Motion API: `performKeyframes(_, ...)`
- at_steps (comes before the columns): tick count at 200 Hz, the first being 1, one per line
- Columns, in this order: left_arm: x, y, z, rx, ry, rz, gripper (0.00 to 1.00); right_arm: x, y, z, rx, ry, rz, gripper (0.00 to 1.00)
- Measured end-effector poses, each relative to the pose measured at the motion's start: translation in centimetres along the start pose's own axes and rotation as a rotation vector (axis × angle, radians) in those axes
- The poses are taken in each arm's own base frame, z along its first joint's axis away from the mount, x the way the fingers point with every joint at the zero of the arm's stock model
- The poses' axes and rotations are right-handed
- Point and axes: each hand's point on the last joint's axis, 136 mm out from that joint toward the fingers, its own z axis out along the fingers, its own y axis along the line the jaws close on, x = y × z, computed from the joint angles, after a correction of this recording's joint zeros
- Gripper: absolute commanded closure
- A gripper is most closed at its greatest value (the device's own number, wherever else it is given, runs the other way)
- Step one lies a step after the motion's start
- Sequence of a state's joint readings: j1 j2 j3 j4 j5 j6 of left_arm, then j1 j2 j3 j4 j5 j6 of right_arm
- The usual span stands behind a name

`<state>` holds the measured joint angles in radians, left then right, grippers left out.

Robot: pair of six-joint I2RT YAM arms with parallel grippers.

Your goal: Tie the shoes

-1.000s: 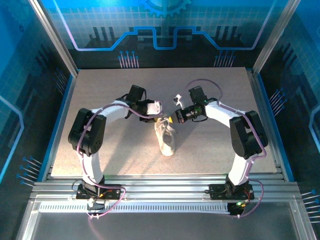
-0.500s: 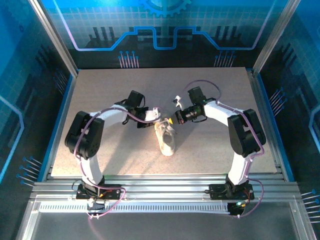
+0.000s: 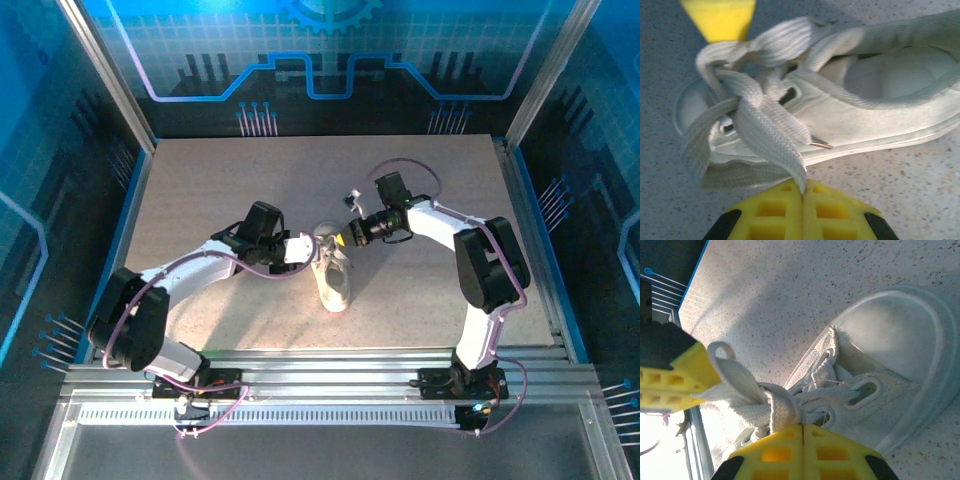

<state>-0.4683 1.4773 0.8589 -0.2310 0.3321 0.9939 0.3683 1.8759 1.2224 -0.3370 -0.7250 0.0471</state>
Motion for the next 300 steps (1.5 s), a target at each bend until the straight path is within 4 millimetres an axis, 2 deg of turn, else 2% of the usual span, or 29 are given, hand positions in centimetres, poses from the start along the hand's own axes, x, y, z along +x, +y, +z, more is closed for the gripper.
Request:
performKeyframes(42, 0.6, -1.8, 0.7, 0.020, 0.045, -0.062, 1.00, -0.9, -0.7, 0.6, 0.000, -0.001, -0.006, 1.00)
performKeyframes(72, 1.5, -2.7, 0.1, 0.013, 0.067, -0.106, 1.00, -1.6, -0.8, 1.0, -0.001, -0.001, -0.027, 1.00)
performKeyframes(100, 1.2, -2.8, -0.5, -0.001, 0.058, -0.116, 1.00, -2.3, -1.3, 1.3, 0.010, -0.002, -0.042, 1.00)
performKeyframes(145, 0.6, -3.4, -0.5, 0.006, 0.046, -0.118, 1.00, -2.1, -1.8, 1.7, 0.015, 0.012, -0.045, 1.00)
performKeyframes(157, 0.5, -3.5, -0.5, 0.011, 0.046, -0.129, 1.00, -2.1, -1.8, 1.8, 0.013, 0.014, -0.043, 0.88)
performKeyframes(174, 0.5, -3.7, -0.5, 0.015, 0.048, -0.143, 0.99, -2.1, -1.8, 1.8, 0.012, 0.014, -0.042, 0.82)
performKeyframes(186, 0.5, -3.7, -0.5, 0.014, 0.049, -0.158, 0.99, -2.1, -1.9, 1.7, 0.017, 0.015, -0.038, 0.73)
performKeyframes(199, 0.5, -3.7, -0.4, 0.016, 0.050, -0.169, 0.99, -2.1, -2.0, 1.6, 0.033, 0.016, -0.031, 0.70)
performKeyframes(210, 0.6, -3.7, -0.4, 0.017, 0.052, -0.184, 0.98, -2.3, -2.0, 1.2, 0.054, 0.013, -0.022, 0.66)
performKeyframes(225, 0.7, -3.8, -0.2, 0.020, 0.057, -0.199, 0.97, -2.7, -1.6, 0.2, 0.090, 0.001, -0.017, 0.66)
performKeyframes(267, 0.6, -3.6, -0.2, 0.029, 0.067, -0.253, 0.96, -4.3, 0.5, -4.2, 0.228, -0.072, -0.008, 0.67)
performKeyframes(285, 0.3, -3.3, -0.3, 0.032, 0.055, -0.281, 0.96, -3.9, 1.4, -5.5, 0.284, -0.090, 0.005, 0.72)
performKeyframes(300, 0.1, -3.0, -0.5, 0.038, 0.038, -0.313, 0.96, -2.9, 2.6, -5.5, 0.312, -0.076, 0.002, 0.78)
